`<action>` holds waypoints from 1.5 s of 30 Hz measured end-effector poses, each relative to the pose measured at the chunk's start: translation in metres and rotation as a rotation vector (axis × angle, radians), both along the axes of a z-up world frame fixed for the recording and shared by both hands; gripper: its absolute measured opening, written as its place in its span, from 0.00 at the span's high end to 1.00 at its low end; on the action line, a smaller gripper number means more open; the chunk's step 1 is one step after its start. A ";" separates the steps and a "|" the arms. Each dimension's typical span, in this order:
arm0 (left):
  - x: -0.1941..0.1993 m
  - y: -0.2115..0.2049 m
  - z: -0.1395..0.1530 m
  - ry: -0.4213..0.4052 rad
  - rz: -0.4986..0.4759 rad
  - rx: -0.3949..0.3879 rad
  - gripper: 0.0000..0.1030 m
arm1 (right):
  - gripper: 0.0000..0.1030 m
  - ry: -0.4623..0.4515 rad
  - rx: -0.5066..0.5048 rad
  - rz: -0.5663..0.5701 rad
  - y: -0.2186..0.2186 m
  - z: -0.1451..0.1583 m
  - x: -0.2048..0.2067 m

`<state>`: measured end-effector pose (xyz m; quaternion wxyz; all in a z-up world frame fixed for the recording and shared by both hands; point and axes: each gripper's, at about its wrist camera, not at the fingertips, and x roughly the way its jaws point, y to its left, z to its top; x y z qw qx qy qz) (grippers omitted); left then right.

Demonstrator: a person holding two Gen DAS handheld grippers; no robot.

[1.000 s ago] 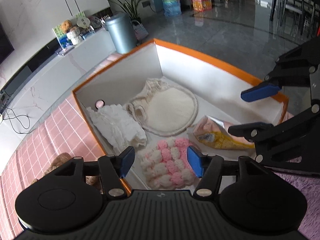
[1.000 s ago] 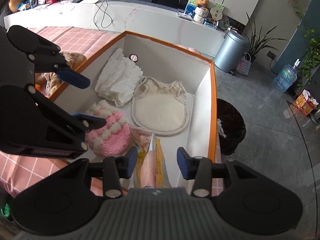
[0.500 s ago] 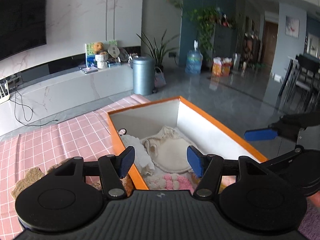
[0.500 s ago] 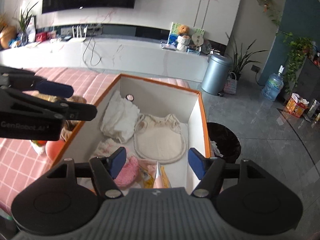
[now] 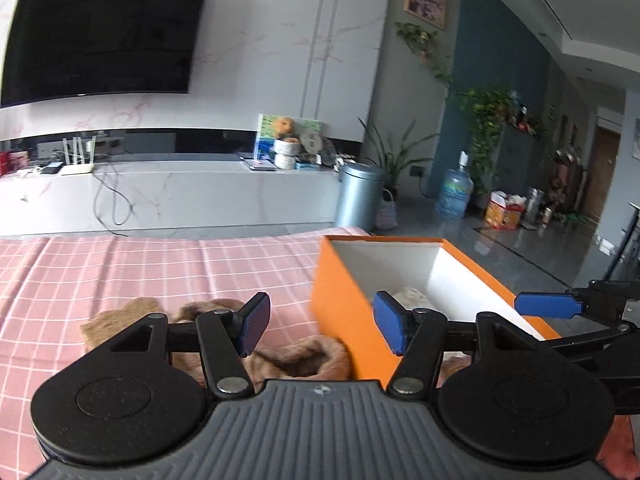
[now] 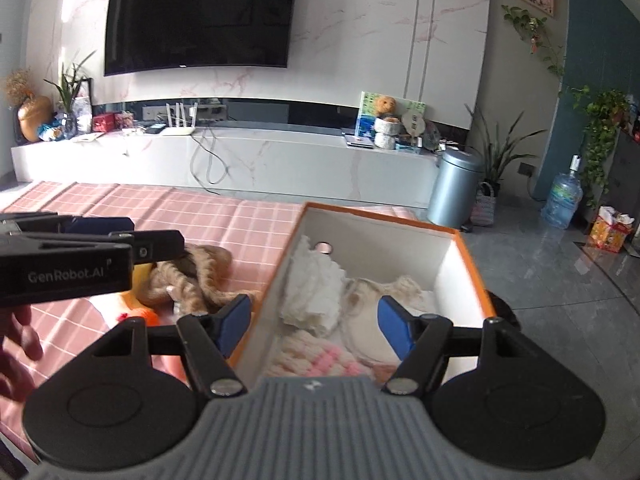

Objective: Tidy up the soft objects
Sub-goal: 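Move both tools back over the pile on the table, then grasp the brown rope-knot plush with the right gripper while the left grasps the loofah sponge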

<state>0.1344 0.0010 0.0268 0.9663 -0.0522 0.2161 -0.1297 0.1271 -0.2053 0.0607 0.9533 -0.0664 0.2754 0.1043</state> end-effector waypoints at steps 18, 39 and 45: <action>0.014 0.110 -0.021 0.177 0.135 -0.001 0.10 | 0.32 0.057 -0.022 0.137 0.113 -0.036 0.032; 0.068 0.169 -0.063 0.277 0.161 -0.150 0.17 | 0.31 0.098 -0.030 0.057 0.149 -0.090 0.113; 0.077 0.159 -0.068 0.285 0.120 -0.121 0.19 | 0.25 0.135 -0.016 0.095 0.158 -0.101 0.130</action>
